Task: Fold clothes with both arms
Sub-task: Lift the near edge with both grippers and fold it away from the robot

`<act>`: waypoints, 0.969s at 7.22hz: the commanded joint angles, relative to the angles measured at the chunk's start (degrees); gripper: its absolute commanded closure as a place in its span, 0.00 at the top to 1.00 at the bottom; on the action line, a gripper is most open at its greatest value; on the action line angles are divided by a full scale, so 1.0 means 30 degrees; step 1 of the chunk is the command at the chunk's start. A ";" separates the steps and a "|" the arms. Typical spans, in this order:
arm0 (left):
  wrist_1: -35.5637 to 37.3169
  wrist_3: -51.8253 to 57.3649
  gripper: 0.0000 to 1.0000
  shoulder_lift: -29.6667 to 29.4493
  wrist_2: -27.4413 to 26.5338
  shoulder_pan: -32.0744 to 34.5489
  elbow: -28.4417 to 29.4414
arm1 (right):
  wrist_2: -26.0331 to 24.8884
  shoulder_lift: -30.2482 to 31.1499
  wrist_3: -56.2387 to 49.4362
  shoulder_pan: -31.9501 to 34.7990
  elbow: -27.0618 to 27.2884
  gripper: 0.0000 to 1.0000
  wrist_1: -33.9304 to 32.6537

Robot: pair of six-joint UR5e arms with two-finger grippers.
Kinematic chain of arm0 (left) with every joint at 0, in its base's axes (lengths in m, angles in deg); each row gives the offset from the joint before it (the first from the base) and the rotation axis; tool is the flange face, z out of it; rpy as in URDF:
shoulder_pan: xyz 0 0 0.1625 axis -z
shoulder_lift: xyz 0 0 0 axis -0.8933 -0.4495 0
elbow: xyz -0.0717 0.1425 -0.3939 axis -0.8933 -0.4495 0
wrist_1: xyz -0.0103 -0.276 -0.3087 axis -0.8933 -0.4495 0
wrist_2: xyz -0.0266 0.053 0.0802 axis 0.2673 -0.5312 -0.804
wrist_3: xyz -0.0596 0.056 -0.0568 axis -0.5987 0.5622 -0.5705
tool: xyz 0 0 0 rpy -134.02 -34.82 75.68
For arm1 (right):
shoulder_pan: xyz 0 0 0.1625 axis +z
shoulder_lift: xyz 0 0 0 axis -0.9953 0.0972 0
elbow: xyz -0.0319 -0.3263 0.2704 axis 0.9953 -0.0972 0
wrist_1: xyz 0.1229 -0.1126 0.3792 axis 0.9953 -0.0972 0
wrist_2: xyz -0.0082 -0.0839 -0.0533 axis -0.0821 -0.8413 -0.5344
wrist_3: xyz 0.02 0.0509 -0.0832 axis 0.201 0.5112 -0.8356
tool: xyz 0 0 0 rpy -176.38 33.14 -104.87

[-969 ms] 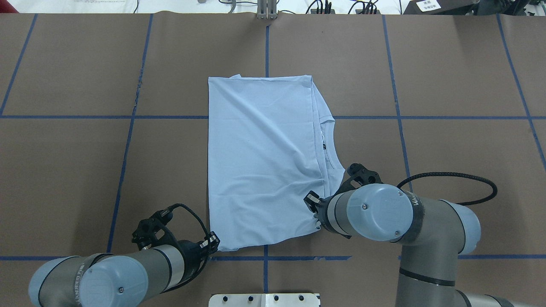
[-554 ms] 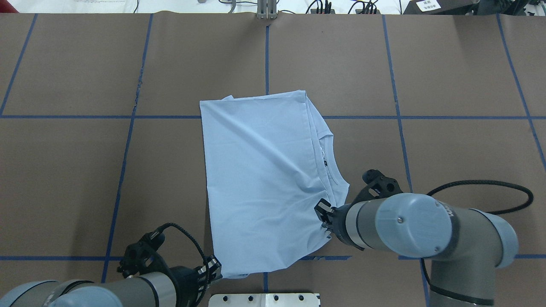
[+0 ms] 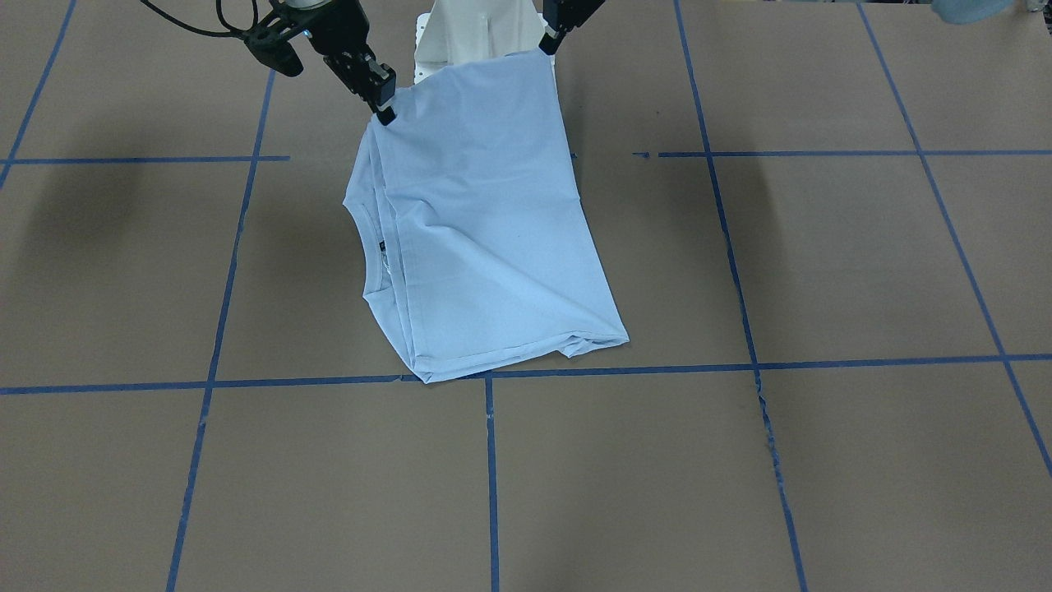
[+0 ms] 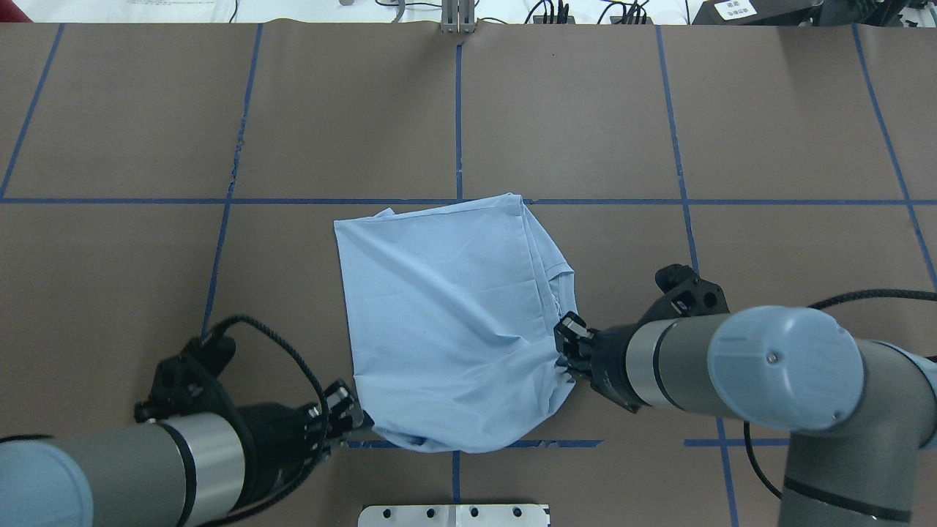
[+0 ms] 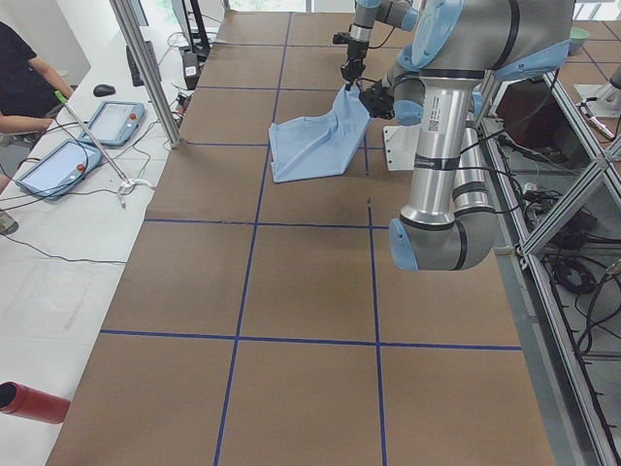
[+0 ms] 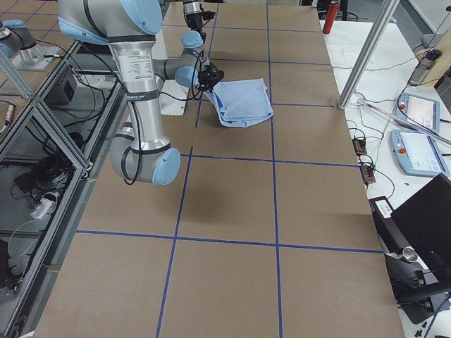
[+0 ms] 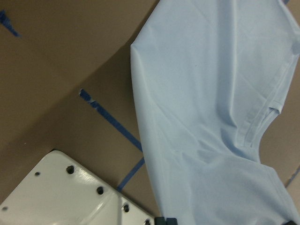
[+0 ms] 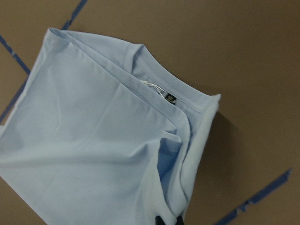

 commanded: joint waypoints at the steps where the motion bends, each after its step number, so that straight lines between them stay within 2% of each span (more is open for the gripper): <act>1: -0.0032 0.3862 0.00 -0.1203 0.2033 0.4176 0.2601 | 0.1170 -0.2880 -0.1072 0.2984 -0.3547 0.00 0.0075; 3: -0.0295 0.4876 0.00 -0.1617 0.2073 0.5013 0.4571 | 0.1647 -0.4551 -0.1865 0.3875 -0.5864 0.00 0.0134; 5: -0.0383 0.5374 0.00 -0.1883 0.2073 0.5539 0.5135 | 0.1734 -0.5466 -0.2216 0.4053 -0.7539 0.00 0.0192; 7: -0.1637 0.7038 0.00 -0.2059 0.2073 0.6708 0.6769 | 0.2288 -0.6080 -0.2189 0.4811 -1.0196 0.00 0.2990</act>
